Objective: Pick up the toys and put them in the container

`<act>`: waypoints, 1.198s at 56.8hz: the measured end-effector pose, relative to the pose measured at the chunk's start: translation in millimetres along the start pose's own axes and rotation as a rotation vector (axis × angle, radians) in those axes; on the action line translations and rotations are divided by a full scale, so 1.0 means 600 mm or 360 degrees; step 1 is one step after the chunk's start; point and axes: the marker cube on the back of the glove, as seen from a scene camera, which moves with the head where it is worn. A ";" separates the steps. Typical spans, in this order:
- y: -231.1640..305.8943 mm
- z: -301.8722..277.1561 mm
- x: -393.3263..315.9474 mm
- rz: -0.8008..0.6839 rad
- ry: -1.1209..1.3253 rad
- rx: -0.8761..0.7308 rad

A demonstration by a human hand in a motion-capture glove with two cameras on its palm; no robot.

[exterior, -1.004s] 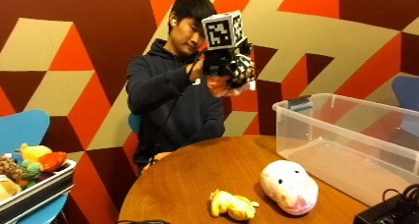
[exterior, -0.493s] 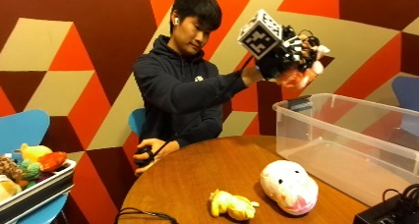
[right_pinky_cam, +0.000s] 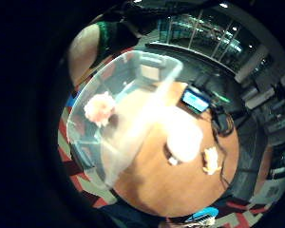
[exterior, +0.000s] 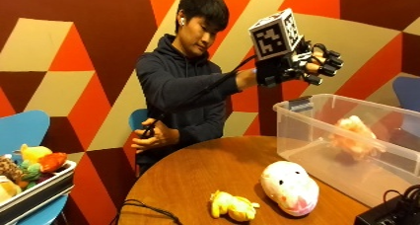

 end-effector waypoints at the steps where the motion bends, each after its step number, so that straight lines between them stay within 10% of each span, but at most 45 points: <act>1: 0.004 -0.005 0.018 0.0028 0.0033 0.0001; 35: 0.080 0.246 0.305 0.0575 0.0353 -0.0824; 54: 0.071 0.229 0.313 0.0353 0.0460 -0.0564; 68: 0.039 0.046 0.211 0.0227 0.0356 -0.0298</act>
